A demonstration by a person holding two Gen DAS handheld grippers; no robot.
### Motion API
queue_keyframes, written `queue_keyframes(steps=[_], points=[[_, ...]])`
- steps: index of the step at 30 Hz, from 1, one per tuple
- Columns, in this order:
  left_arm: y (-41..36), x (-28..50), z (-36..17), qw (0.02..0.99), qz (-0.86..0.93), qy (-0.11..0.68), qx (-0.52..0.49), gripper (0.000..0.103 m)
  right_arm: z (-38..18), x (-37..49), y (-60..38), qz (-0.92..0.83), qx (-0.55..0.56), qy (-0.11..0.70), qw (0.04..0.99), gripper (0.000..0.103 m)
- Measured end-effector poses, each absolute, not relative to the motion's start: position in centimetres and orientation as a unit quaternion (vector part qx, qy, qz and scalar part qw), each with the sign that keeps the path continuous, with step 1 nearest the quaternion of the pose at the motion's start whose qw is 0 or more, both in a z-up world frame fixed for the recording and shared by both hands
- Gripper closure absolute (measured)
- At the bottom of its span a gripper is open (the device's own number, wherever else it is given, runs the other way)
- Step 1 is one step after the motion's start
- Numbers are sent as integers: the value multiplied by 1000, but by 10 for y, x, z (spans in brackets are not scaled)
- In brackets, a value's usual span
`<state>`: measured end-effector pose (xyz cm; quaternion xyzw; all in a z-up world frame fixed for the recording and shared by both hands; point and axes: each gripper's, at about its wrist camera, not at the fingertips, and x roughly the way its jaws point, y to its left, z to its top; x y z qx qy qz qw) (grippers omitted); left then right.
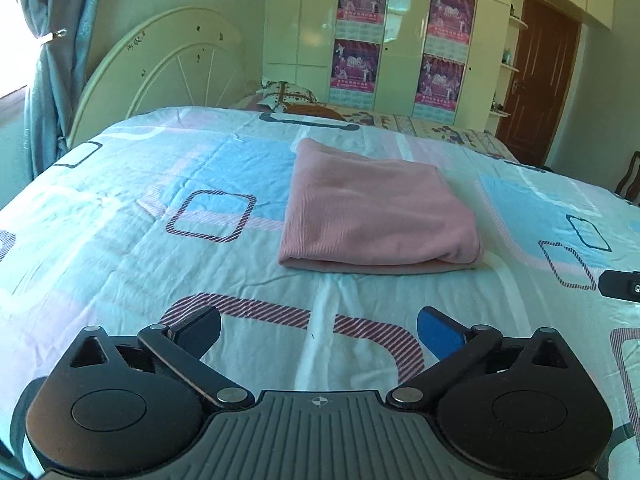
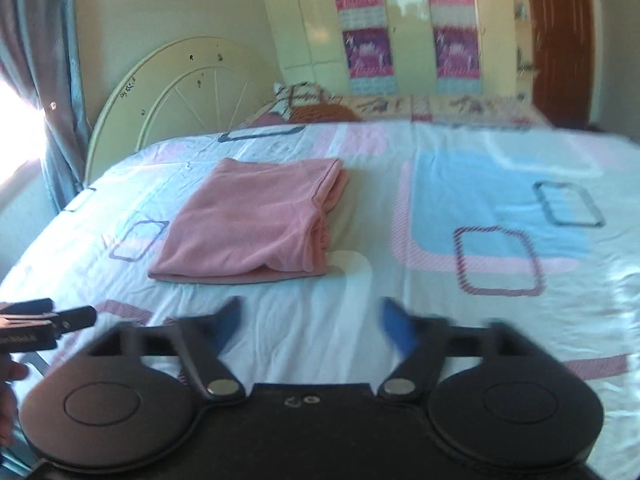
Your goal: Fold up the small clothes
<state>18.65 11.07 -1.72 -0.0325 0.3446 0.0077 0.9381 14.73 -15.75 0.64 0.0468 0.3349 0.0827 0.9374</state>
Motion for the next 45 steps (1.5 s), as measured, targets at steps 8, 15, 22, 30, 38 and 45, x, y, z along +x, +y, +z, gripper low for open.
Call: queue_keyframes(steps=[8,15,22,30,38,45], points=[[96,119,7,942,-27,333,-21,0,28,78,-147,72,17,317,946,0],[91,87,21,947,-37,316,-28,0,40,46,-137,76,9,298,952,0],[88,74,28,951,-37,305,-27,0,46,30,-134,74,7,287,955,0],[85,71,30,953,-36,300,-26,0,47,27,-136,74,9,285,956,0],[81,73,33,954,-39,296,-18,0,48,28,-137,67,10,283,957,0],[81,76,34,954,-37,296,-19,0,48,31,-137,66,10,284,957,0]])
